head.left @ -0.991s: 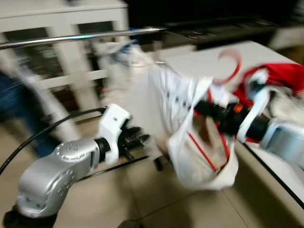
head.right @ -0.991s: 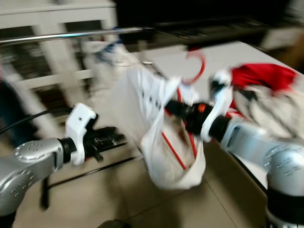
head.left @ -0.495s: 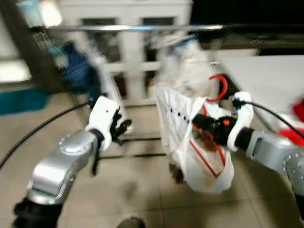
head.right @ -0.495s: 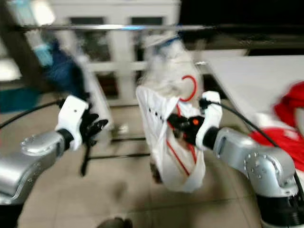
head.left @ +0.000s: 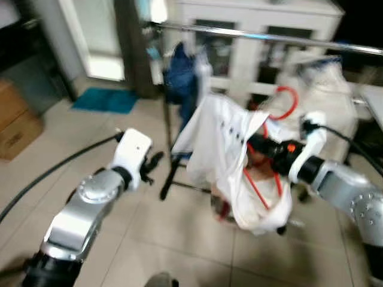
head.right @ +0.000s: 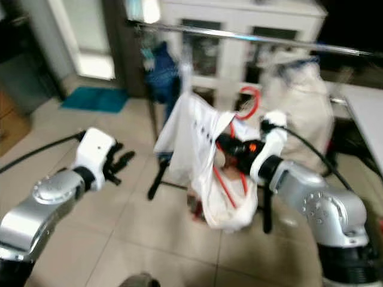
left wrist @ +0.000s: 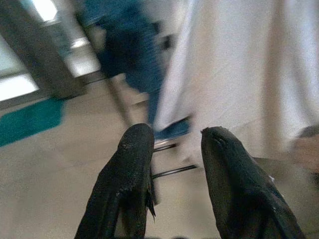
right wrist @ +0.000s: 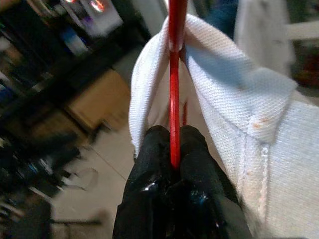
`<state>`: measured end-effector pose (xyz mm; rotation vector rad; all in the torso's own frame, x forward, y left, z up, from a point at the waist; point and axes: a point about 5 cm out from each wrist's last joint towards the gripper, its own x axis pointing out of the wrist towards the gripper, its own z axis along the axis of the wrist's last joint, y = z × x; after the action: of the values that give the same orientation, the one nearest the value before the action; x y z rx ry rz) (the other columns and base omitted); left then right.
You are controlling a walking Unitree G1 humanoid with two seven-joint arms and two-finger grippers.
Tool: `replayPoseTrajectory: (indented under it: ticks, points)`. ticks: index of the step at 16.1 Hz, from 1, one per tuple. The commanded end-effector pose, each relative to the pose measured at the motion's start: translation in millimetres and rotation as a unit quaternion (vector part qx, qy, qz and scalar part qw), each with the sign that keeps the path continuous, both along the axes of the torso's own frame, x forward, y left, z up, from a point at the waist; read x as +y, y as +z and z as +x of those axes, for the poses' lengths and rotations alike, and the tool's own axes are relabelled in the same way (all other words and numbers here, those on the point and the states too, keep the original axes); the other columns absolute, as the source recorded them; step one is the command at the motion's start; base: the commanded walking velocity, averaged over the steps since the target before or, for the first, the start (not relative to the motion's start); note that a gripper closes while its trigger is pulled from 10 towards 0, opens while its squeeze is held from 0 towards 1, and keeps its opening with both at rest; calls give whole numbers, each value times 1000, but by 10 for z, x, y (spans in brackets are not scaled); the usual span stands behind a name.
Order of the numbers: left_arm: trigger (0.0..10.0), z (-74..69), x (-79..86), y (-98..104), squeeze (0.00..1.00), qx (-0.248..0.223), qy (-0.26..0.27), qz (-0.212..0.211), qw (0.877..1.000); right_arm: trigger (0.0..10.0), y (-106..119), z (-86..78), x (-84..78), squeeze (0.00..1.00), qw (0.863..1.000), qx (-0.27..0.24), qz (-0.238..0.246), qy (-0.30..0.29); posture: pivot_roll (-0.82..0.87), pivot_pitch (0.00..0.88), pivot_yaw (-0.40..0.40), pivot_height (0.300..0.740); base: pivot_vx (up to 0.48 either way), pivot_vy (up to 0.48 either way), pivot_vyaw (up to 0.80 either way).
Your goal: Hang hanger
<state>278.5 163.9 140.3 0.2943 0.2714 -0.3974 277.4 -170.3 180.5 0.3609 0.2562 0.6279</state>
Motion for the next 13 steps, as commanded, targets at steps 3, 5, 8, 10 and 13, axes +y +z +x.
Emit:
replayPoseTrajectory:
  ticks: [3,5,8,10,13]
  points:
    - [10000,29,-112,157,1000,-25,-49,-75,996,10000,225,-19,-39,0,997,-75,-4,25,52,0,10,740,0,0,0]
    - [10000,54,-224,173,1000,-30,-84,-90,992,10000,224,12,-41,0,997,-80,-5,13,52,0,10,740,0,0,0]
    - [10000,111,-538,268,1000,-44,-157,-115,980,10000,192,97,-11,0,996,-84,-17,-19,46,0,-1,740,0,0,0]
    - [10000,143,-763,330,1000,-49,-203,-143,968,10000,175,152,68,0,995,-88,-27,-38,36,0,4,740,0,0,0]
    - [10000,183,-891,335,1000,-50,-230,-158,959,10000,220,202,133,0,992,-102,-38,-58,20,0,13,740,0,0,0]
